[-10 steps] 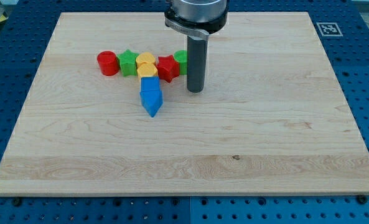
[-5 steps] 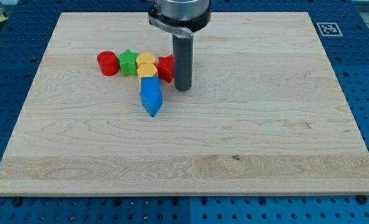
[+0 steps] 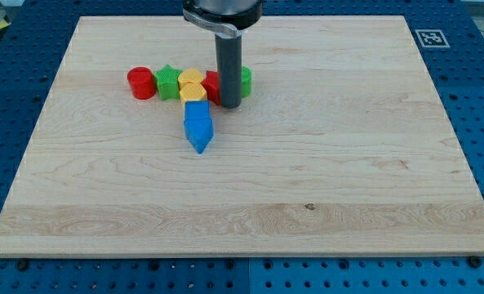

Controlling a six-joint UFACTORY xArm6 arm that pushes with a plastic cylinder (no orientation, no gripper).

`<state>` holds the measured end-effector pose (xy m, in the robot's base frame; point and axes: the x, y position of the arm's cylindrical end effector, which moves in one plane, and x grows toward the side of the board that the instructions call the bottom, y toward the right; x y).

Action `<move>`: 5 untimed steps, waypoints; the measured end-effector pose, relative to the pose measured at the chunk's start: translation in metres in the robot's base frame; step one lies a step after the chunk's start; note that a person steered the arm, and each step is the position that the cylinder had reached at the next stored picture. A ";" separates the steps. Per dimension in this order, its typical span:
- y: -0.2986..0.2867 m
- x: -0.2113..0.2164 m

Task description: Nudge the red star up a bit

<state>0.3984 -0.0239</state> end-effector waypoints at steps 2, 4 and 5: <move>0.000 -0.004; 0.000 -0.005; 0.000 -0.005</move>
